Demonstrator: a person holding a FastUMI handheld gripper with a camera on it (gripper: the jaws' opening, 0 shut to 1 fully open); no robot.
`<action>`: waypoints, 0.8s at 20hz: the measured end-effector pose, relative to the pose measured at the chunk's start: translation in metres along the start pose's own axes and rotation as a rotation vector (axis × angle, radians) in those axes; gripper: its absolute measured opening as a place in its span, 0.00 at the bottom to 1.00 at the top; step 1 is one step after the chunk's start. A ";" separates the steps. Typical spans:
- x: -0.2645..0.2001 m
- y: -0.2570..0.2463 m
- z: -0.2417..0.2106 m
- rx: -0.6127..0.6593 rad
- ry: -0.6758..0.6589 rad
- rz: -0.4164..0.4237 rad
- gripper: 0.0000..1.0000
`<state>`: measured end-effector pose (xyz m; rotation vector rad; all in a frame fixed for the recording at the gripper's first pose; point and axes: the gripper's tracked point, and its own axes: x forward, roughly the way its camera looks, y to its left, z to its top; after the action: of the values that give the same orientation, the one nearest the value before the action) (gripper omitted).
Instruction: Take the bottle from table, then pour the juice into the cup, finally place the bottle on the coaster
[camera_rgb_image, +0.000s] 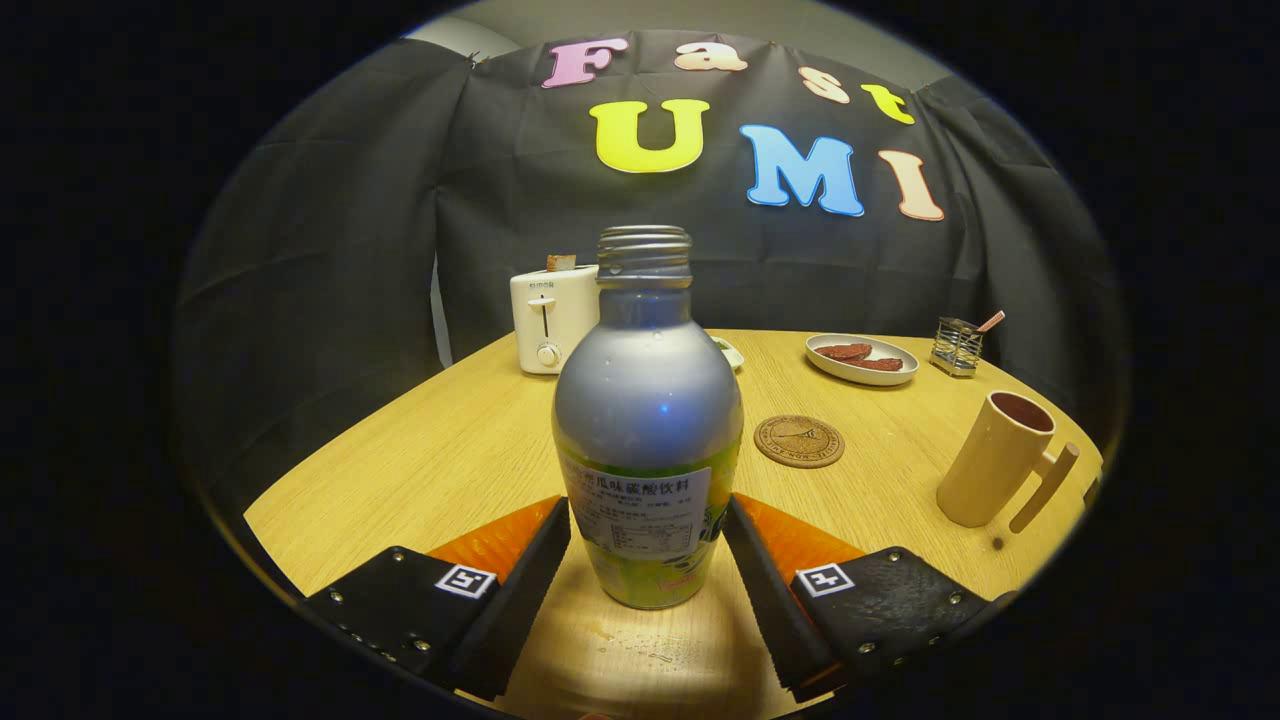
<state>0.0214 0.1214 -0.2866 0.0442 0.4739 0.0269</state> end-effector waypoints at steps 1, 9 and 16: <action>0.003 0.000 0.001 -0.002 0.000 0.002 0.93; -0.004 -0.004 0.009 0.064 0.030 0.035 0.77; -0.015 -0.024 0.039 0.152 0.026 0.042 0.74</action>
<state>0.0264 0.0951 -0.2462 0.2028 0.5006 0.0324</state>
